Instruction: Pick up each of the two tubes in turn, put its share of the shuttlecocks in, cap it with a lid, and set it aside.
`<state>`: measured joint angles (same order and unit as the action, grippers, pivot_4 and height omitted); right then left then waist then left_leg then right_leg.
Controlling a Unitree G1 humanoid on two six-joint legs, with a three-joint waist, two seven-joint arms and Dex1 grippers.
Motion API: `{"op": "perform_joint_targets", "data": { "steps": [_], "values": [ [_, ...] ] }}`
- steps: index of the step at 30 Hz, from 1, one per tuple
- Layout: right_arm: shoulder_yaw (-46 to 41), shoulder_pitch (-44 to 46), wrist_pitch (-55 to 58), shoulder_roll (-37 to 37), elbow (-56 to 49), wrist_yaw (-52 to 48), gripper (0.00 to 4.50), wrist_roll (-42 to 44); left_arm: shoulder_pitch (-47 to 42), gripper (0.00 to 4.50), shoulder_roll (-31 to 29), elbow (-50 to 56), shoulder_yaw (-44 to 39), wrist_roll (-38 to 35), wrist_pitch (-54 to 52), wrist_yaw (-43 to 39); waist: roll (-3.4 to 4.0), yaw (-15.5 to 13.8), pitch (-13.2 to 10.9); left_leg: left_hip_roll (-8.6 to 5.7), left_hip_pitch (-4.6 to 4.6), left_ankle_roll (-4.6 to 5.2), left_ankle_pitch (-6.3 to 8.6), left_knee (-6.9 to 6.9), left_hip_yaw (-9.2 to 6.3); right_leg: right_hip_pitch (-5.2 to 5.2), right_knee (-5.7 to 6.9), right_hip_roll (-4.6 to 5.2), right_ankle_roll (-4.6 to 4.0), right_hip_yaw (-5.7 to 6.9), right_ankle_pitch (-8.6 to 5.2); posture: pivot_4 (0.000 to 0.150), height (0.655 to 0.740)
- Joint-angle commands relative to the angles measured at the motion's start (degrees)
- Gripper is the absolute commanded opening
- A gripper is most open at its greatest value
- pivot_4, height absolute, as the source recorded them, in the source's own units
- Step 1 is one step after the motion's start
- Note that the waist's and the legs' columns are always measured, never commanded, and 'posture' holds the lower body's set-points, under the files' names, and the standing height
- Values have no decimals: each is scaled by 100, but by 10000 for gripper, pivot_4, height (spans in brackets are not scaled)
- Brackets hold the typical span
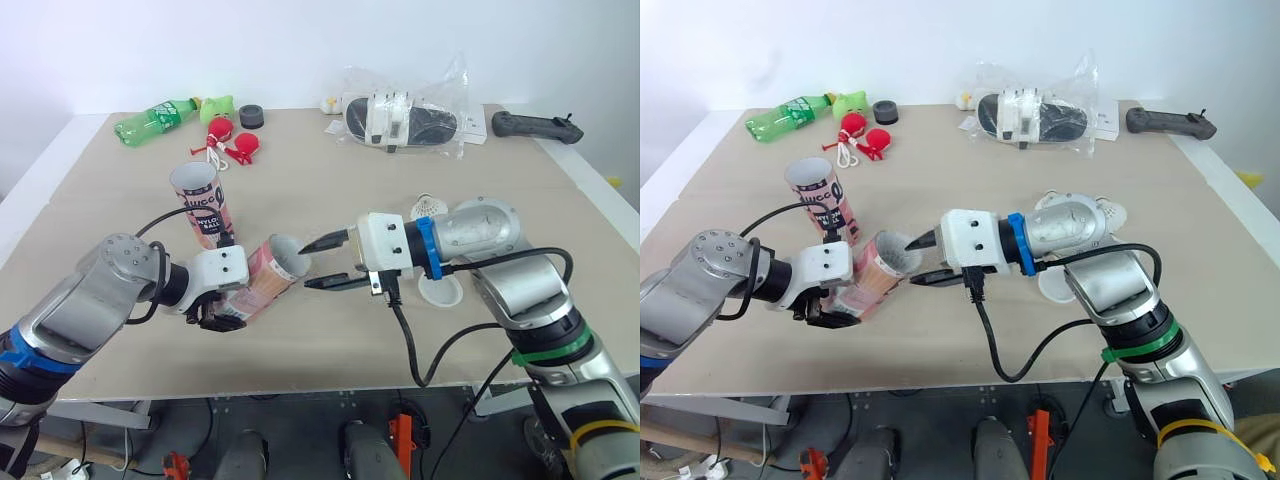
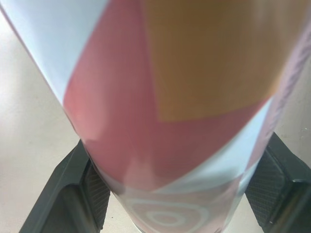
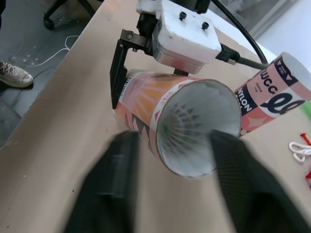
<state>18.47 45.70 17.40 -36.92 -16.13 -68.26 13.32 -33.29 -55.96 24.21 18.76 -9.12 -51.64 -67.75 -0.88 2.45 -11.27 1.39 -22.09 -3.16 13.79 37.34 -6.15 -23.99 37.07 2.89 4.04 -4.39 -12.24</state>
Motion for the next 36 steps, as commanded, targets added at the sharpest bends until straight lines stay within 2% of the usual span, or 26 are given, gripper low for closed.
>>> {"op": "perform_joint_targets", "data": {
  "steps": [1,6,10,15,23,27,36],
  "values": [
    [-333,-53,285,30,-220,226,44299,180,89,31287,72,41,157,-58,-27,53,0,-1,0,0,0,0,0,0,0,0,0,0,0,0,0,1500,7400],
    [-1297,-758,1490,191,-790,1575,44299,465,158,31287,16,28,109,-61,19,41,-1,-11,1,0,-3,0,0,0,-1,0,0,0,0,0,-1,1500,7400],
    [-1839,-1523,1845,658,-1107,3061,44299,27,212,31287,12,1,89,-51,66,35,-1,-4,1,0,-1,0,0,-4,-1,-2,1,-1,-1,0,-2,1500,7400],
    [-2458,-2366,1975,1061,-1423,4343,44299,-413,234,31287,63,-31,107,-59,100,18,0,0,2,-1,-3,0,0,-4,-1,-4,-1,0,0,-2,-2,1500,7400],
    [-3227,-2929,2098,800,-1114,4576,44299,-316,216,31287,67,-110,126,-36,189,-31,0,-5,2,-4,-1,0,0,-4,-1,0,-1,1,-15,-5,-12,1500,7400],
    [-3437,-3242,2664,837,-1065,4564,44299,37,198,31287,81,-119,144,-31,204,-48,4,3,4,-6,0,0,0,-5,-1,0,-1,1,-16,-8,-14,1500,7400],
    [-3207,-3330,2836,831,-621,4653,44299,55,166,31287,109,-133,174,-19,226,-44,6,9,5,-18,0,6,-5,-4,0,3,-2,1,-14,-24,-13,1500,7400]
  ]
}}
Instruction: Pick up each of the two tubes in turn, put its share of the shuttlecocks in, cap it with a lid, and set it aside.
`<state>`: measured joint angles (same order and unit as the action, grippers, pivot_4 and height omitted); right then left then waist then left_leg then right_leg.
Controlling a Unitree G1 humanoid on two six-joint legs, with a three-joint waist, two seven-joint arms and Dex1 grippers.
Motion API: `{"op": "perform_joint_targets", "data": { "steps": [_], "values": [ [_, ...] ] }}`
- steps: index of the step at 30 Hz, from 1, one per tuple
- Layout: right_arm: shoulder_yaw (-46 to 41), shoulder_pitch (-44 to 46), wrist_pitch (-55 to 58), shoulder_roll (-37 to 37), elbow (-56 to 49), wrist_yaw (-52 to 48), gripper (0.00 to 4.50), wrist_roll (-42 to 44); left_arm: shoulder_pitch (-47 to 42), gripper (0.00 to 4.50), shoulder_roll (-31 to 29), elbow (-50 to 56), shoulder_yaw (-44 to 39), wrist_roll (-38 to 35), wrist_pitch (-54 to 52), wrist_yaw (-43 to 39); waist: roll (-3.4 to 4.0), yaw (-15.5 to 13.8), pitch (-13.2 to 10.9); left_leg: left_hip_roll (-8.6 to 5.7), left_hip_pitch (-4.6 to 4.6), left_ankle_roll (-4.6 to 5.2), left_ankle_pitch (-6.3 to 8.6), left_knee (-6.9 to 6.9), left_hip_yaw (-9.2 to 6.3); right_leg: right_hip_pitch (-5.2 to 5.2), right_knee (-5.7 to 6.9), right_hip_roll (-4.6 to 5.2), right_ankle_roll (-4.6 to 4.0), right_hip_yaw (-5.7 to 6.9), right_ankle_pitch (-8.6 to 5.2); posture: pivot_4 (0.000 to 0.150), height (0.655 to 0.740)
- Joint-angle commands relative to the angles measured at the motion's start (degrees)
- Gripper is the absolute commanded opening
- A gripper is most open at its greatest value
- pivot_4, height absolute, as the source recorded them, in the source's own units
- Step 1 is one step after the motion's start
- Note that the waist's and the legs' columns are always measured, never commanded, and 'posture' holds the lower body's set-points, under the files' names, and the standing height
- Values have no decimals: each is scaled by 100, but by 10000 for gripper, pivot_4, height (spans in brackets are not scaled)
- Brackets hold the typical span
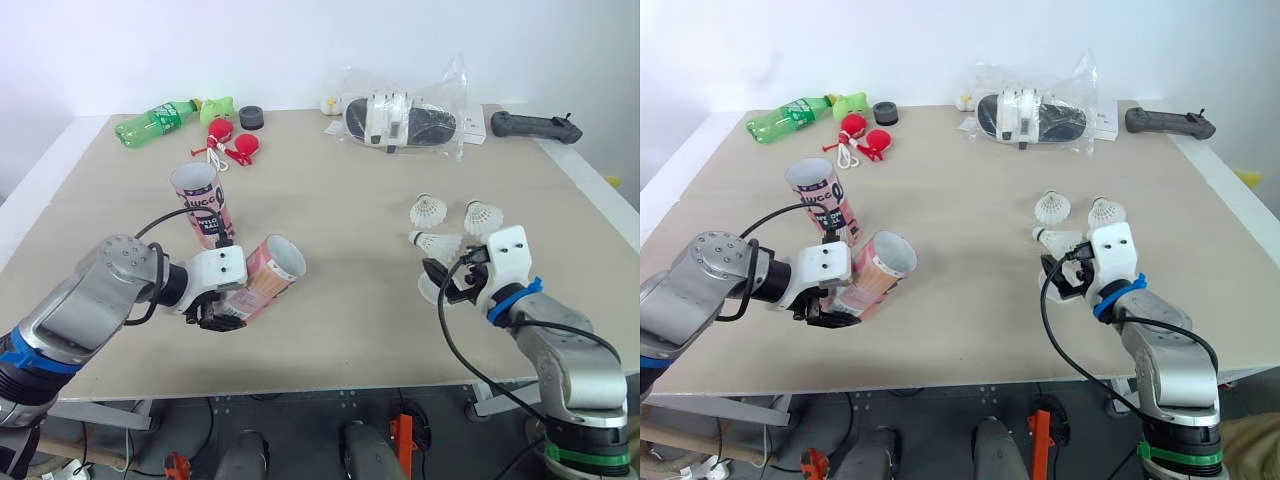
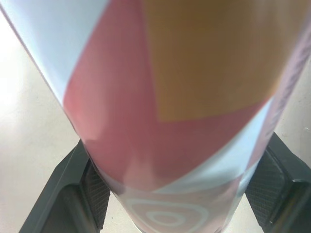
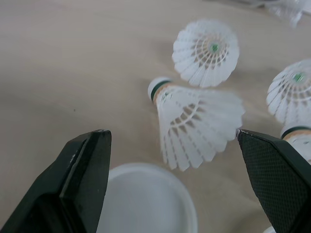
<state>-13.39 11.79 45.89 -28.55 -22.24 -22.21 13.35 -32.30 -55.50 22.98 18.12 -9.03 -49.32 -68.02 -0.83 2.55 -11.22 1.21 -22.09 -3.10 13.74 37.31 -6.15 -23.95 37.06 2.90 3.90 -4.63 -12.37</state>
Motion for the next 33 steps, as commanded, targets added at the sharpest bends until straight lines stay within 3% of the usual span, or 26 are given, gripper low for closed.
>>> {"op": "perform_joint_targets", "data": {
  "steps": [1,8,9,11,18,25,33],
  "values": [
    [-8,75,-8,14,34,38,44299,77,71,31287,61,-6,236,-29,-8,-14,0,-2,0,0,-1,0,0,0,0,0,0,0,0,0,0,1500,7400],
    [221,469,-142,182,551,117,44299,53,87,31287,64,31,231,-32,-18,4,0,3,0,-3,-1,2,-1,0,0,0,0,0,3,-4,0,1500,7400],
    [255,526,-176,207,622,128,42059,40,91,31287,62,39,228,-34,-19,6,0,4,0,-2,-1,3,-2,0,0,1,0,0,3,-4,0,1500,7400],
    [335,608,-262,239,771,126,36041,9,93,31287,59,55,225,-38,-29,9,1,1,0,-3,-1,3,-2,0,0,1,0,0,3,-6,0,1500,7400],
    [397,806,-616,305,1248,264,987,-106,102,31287,39,111,201,-57,-78,9,1,2,1,-4,-4,3,-2,-2,0,1,-1,0,8,-7,-3,1500,7400],
    [417,767,-1090,223,1198,-54,305,28,78,31287,58,114,214,-53,-91,8,1,3,1,-4,-3,3,-2,-2,0,1,-1,0,8,-7,-3,1500,7400],
    [201,1407,-894,-838,-296,-2209,305,1891,62,31287,60,65,249,-36,-46,-25,4,10,-1,-4,-2,3,-2,-2,0,2,-2,-1,23,-8,5,1500,7400]
  ]
}}
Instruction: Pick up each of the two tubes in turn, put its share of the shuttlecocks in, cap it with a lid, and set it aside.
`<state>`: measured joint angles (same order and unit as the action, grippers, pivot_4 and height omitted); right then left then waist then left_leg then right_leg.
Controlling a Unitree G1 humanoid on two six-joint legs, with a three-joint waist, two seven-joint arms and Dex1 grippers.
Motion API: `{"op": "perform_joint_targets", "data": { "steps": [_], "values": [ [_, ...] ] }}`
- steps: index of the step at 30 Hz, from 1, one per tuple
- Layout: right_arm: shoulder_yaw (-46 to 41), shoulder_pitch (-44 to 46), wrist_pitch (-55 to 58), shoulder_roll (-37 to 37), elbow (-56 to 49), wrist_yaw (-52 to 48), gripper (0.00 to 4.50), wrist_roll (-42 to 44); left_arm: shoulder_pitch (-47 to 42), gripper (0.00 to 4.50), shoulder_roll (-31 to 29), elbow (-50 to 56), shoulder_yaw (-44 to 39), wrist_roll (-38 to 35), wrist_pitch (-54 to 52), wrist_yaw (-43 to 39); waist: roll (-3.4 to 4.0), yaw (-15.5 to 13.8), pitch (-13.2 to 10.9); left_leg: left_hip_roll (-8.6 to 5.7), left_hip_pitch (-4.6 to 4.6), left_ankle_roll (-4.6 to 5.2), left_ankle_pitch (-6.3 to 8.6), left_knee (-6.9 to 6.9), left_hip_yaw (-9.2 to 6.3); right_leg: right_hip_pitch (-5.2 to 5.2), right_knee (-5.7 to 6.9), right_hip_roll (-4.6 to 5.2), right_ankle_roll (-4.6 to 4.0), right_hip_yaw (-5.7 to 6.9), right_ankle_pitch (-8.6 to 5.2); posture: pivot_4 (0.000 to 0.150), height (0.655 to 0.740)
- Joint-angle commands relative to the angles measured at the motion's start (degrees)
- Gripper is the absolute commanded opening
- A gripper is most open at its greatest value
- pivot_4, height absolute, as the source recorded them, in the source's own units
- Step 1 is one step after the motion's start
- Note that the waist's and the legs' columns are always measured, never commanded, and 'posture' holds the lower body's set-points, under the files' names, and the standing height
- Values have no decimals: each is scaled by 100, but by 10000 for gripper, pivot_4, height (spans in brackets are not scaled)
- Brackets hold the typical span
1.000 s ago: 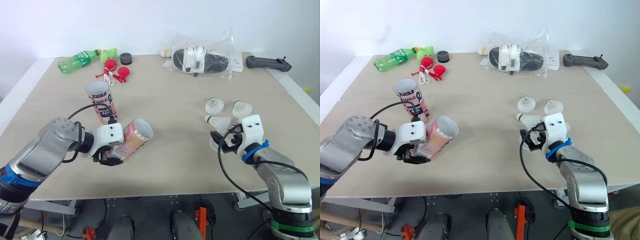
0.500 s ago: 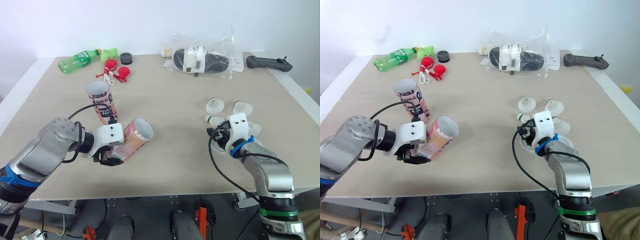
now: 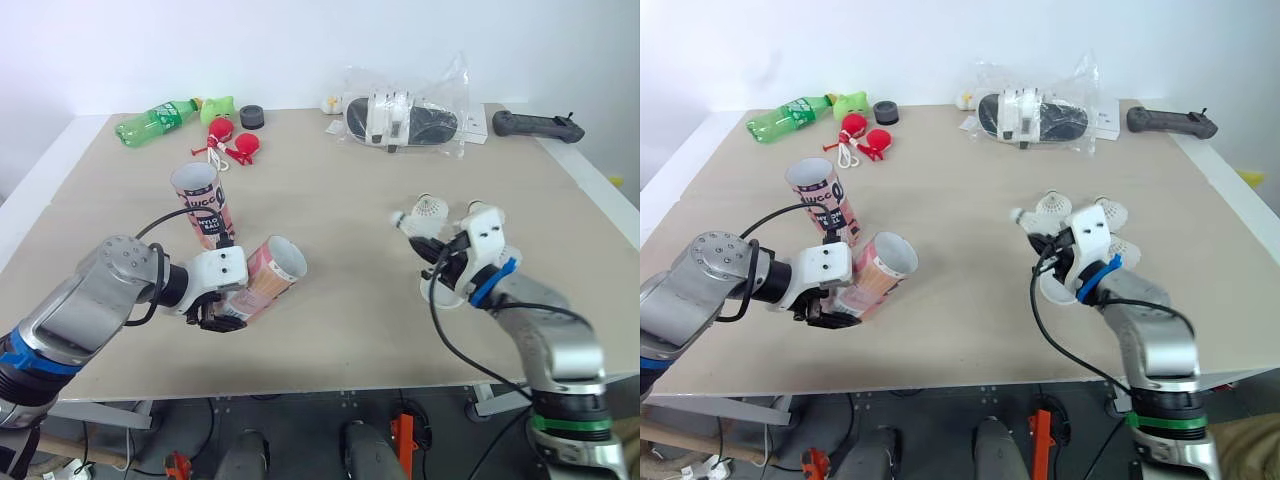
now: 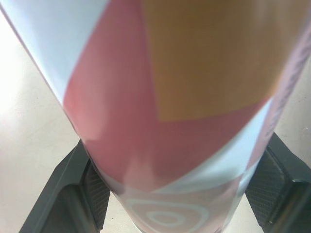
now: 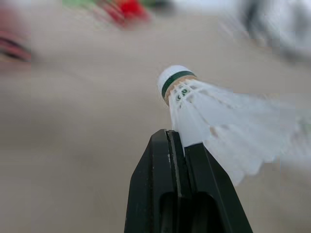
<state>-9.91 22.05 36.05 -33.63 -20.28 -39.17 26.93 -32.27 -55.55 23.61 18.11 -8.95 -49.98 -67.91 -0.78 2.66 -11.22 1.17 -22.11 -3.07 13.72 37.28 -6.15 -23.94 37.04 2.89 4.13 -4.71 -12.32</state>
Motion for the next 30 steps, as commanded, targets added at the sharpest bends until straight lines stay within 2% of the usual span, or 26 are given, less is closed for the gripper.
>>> {"op": "perform_joint_targets", "data": {
  "steps": [1,7,11,17,23,30],
  "values": [
    [-30,589,136,-529,-542,-721,305,600,44,31287,76,-17,262,-40,28,-39,-2,-4,0,1,1,0,0,1,-1,3,0,-1,-3,2,-2,1500,7400],
    [948,1614,-278,-1210,-593,-1831,305,383,-33,31287,133,-143,321,-4,81,-54,-2,-14,0,-1,0,0,0,1,-1,4,-5,0,-14,1,-10,1500,7400],
    [1670,1993,-711,-1260,-498,-2458,305,58,-10,31287,134,-144,328,-4,85,-41,-2,-22,0,-5,-4,0,0,2,-1,6,-6,4,-11,2,-12,1500,7400],
    [2634,2427,-1871,-1014,94,-2940,305,-1016,11,31287,141,-81,325,-22,47,-9,-2,-21,0,-6,-4,0,0,6,-1,6,-6,5,-9,3,-11,1500,7400],
    [2940,2650,-2452,-774,613,-3047,305,-1686,69,31287,132,41,295,-58,-42,30,-1,-11,1,-4,0,-1,-1,5,-1,6,-3,3,-7,3,-8,1500,7400],
    [2844,2882,-2732,-625,1227,-3089,305,-1926,132,31287,144,86,272,-67,-74,66,-1,-21,0,-5,-2,-2,-1,5,-1,6,-3,4,4,3,-1,1500,7400]
  ]
}}
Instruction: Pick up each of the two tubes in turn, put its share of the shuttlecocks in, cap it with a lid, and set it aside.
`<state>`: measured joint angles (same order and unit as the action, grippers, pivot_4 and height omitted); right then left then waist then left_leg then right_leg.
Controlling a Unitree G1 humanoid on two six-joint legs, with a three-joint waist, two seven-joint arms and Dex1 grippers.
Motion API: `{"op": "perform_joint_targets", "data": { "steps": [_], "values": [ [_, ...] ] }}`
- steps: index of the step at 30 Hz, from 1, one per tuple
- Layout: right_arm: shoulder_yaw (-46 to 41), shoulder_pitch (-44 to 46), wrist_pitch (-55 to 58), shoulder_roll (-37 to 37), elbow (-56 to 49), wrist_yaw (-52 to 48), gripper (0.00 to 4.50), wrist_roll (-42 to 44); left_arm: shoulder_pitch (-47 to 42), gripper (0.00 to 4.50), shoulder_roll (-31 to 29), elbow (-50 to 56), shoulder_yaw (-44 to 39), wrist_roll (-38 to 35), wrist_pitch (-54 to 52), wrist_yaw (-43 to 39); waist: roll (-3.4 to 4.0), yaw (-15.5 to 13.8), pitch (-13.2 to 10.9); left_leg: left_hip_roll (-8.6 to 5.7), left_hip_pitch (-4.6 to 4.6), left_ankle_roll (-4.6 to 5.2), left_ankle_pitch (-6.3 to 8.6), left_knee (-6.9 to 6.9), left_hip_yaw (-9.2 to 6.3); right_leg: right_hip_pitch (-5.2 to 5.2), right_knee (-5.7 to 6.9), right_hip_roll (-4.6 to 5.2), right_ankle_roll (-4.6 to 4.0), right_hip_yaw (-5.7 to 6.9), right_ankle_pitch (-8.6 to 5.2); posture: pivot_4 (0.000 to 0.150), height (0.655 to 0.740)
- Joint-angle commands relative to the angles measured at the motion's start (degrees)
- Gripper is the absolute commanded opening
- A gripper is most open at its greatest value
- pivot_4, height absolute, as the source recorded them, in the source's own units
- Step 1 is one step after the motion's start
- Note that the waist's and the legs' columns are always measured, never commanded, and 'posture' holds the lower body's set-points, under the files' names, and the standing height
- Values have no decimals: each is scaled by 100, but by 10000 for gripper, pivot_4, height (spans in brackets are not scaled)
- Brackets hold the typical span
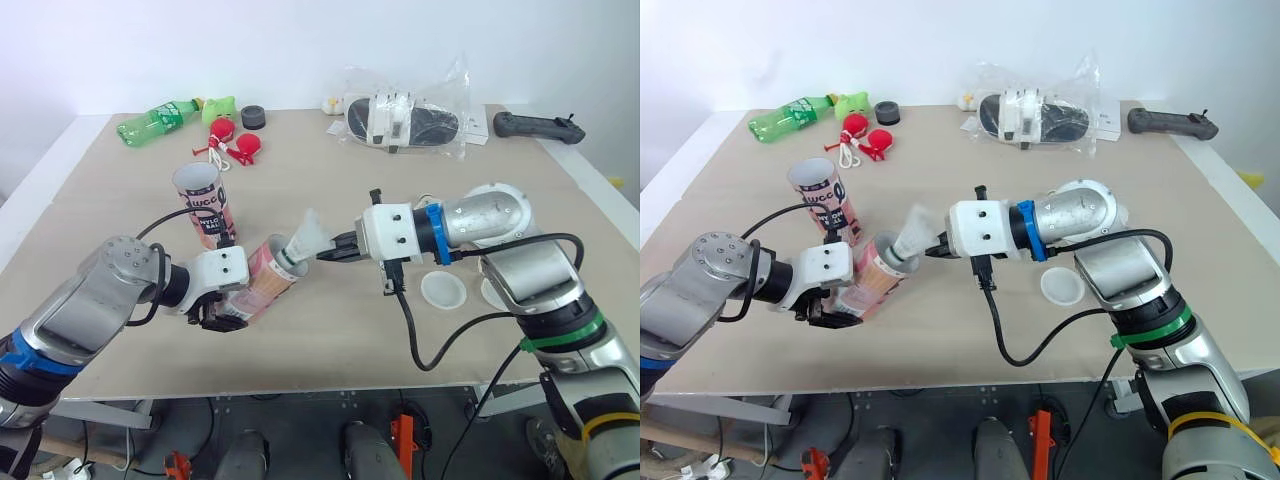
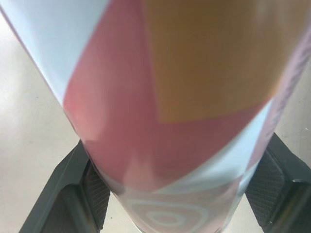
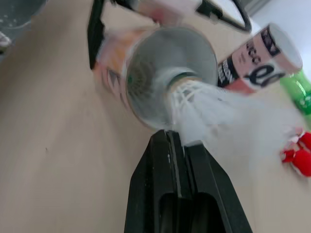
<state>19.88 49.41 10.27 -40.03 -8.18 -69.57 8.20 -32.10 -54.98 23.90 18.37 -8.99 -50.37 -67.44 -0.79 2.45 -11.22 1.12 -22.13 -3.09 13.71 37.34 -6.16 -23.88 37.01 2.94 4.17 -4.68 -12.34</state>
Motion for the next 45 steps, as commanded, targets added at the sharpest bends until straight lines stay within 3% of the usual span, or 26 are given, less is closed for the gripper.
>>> {"op": "perform_joint_targets", "data": {
  "steps": [1,14,18,24,27,34,37,42,45],
  "values": [
    [-146,144,-161,29,28,-72,305,-45,115,31287,93,57,246,-61,-34,21,0,0,0,0,0,0,0,0,0,0,0,0,0,0,0,1500,7400],
    [-48,-3,49,210,-569,-219,305,-6,80,31287,144,-39,278,-15,30,22,0,-5,0,-1,1,-1,0,-2,-1,1,1,1,3,0,1,1500,7400],
    [-56,-2,118,291,-598,-219,14164,-14,91,31287,143,-64,269,-6,55,26,0,-7,0,-2,1,-1,-1,-1,-1,1,0,1,3,0,1,1500,7400],
    [-133,25,261,320,-671,-272,43552,92,118,31287,173,-51,238,-10,80,69,0,-9,0,-2,1,-1,-1,-1,-1,2,0,1,3,0,1,1500,7400],
    [-327,64,620,295,-772,-326,44752,436,96,31287,279,-92,177,5,165,179,1,-26,0,-2,1,-1,-1,-1,-1,2,0,2,3,0,1,1500,7400],
    [-1358,517,2643,168,-1004,-199,44752,2221,-28,31287,885,-279,-205,-130,837,489,-5,-107,-3,-3,-8,-7,-10,11,-3,13,0,4,-10,0,-5,1500,7400],
    [-1412,709,2878,-84,-840,-245,36429,2266,-45,31287,771,-378,-24,-37,822,346,-22,-62,-11,6,-21,-7,-10,7,-3,-5,0,-5,3,1,6,1500,7400],
    [-909,840,2691,-440,-489,-401,11634,1698,-208,31287,591,-603,217,89,829,177,-20,25,-11,13,-20,-5,-10,-36,-3,-27,3,-13,-8,3,-5,1500,7400],
    [-535,895,2515,-332,-264,-466,258,1421,-381,31287,561,-699,365,126,747,74,-20,46,-11,15,-17,-4,-11,-43,-3,-29,3,-16,-9,2,-6,1500,7400]
  ]
}}
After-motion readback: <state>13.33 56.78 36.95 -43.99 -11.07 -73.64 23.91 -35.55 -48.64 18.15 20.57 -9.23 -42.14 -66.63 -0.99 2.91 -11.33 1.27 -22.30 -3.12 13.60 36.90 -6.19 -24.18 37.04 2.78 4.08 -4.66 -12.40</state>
